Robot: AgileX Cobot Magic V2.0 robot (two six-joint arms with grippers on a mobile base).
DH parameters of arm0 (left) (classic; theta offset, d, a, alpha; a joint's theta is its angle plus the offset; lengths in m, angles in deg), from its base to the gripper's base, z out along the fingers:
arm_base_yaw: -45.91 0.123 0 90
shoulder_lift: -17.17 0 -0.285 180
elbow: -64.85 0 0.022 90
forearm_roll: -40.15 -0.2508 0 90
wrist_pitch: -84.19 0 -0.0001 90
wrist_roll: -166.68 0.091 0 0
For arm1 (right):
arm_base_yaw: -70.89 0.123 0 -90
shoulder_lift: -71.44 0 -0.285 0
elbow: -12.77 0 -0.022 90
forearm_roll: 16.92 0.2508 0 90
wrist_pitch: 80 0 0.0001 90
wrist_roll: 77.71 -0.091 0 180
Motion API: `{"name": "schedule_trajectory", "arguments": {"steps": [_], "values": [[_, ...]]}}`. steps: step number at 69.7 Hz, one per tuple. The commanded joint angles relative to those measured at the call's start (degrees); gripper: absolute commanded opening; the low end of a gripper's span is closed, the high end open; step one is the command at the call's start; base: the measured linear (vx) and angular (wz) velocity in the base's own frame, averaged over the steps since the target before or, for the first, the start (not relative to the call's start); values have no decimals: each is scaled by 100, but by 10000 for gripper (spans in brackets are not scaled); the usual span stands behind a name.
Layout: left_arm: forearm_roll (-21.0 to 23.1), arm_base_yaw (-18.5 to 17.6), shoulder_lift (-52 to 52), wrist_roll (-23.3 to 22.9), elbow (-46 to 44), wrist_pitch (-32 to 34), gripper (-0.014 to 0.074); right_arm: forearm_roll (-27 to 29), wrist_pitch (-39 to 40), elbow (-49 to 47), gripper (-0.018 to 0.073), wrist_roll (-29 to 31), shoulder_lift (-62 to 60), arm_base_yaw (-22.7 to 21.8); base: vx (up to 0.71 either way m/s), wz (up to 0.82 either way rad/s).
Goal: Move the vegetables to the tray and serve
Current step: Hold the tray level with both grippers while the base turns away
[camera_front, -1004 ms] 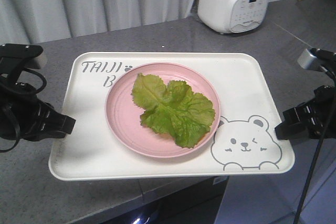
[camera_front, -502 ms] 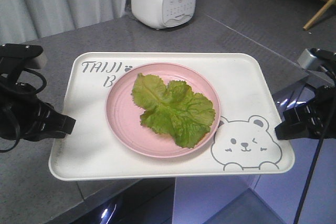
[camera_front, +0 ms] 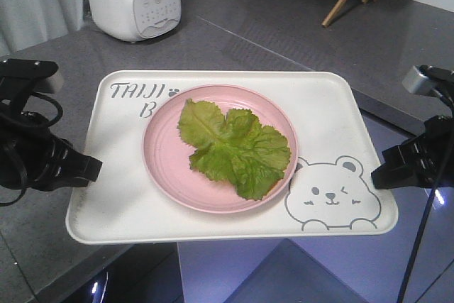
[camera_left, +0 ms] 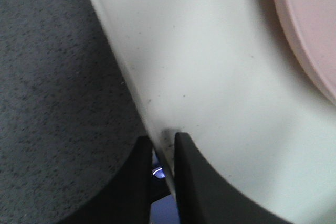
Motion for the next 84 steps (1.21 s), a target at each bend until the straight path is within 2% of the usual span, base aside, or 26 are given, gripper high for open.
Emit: {"name": "schedule_trajectory", "arguments": {"steps": [1, 84], "values": [[415, -79, 156, 239, -170, 311, -6, 648, -240, -150, -3, 287, -182, 93, 0, -36], [415, -79, 156, 239, -170, 311, -6, 648, -240, -150, -3, 287, -182, 93, -4, -33]]}}
